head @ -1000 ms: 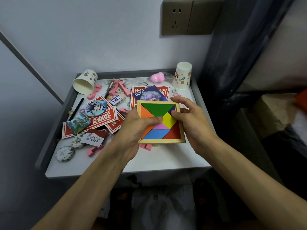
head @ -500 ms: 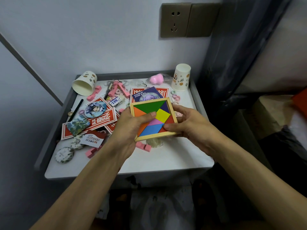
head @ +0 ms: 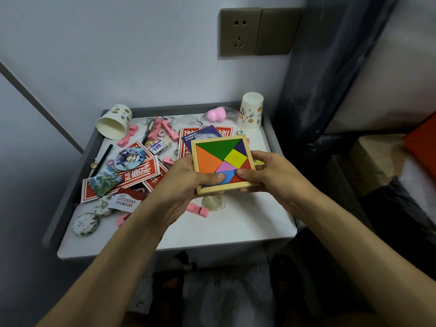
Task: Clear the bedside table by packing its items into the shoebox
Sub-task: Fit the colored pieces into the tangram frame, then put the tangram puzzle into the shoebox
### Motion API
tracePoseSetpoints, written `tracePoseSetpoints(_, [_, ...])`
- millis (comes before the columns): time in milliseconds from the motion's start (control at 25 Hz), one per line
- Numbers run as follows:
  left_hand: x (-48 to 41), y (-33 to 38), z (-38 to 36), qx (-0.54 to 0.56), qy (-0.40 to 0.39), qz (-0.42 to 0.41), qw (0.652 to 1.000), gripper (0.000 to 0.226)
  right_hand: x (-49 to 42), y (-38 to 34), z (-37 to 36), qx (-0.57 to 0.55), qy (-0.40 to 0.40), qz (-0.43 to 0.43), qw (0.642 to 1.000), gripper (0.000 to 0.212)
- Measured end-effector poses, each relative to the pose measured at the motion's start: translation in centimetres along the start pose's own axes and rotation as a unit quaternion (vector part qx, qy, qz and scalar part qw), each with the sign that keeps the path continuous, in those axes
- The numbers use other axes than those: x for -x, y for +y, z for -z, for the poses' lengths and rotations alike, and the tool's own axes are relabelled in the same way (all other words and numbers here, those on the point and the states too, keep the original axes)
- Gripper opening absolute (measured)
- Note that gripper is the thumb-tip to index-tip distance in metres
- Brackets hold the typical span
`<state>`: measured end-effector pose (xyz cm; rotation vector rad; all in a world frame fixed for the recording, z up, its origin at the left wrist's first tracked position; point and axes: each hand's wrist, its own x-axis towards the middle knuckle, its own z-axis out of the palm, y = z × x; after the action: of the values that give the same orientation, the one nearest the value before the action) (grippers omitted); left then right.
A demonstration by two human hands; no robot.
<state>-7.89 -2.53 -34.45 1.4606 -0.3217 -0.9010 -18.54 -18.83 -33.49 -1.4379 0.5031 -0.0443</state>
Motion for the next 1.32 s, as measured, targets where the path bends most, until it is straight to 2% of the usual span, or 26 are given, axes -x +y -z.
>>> tracePoseSetpoints(120, [0.2,0.3,-1.0,0.014,0.002,0.009,1.000,0.040,1.0,-0.5,0.8,0.019,0.018,-0.002,1.000,0.012])
tracePoseSetpoints(360, [2.2,3.3,-3.8,0.007,-0.036,0.022,0.999,0.041,4.5,-3.4,3.4,0.147,0.048,-0.040,0.987,0.015])
tracePoseSetpoints(560, [5.6,8.3,-8.0,0.054,-0.094,0.027,0.994,0.028,10.1,-9.2,6.2,0.161,0.094,-0.034,0.982,0.007])
tracePoseSetpoints(800, [7.6,12.2,-16.6,0.016,-0.091,0.012,0.996,0.016,17.6,-14.0,11.6,0.223,0.152,-0.045,0.962,0.020])
tracePoseSetpoints(1000, [7.5,14.1,-24.6,-0.013,-0.114,0.001,0.993,0.012,22.0,-15.7,17.6,0.115,0.177,-0.048,0.976,0.019])
tracePoseSetpoints(1080, [6.7,14.4,-28.0,-0.016,-0.125,-0.008,0.992,0.019,23.4,-16.0,20.5,0.052,0.185,-0.054,0.980,0.019])
tracePoseSetpoints(1200, [4.4,14.3,-32.7,-0.017,-0.135,-0.007,0.991,0.041,24.6,-15.4,25.7,-0.042,0.233,-0.067,0.969,0.021])
tracePoseSetpoints(1320, [1.3,12.9,-36.0,-0.059,-0.096,-0.008,0.994,0.035,24.8,-13.6,30.7,-0.092,0.288,-0.092,0.949,0.021])
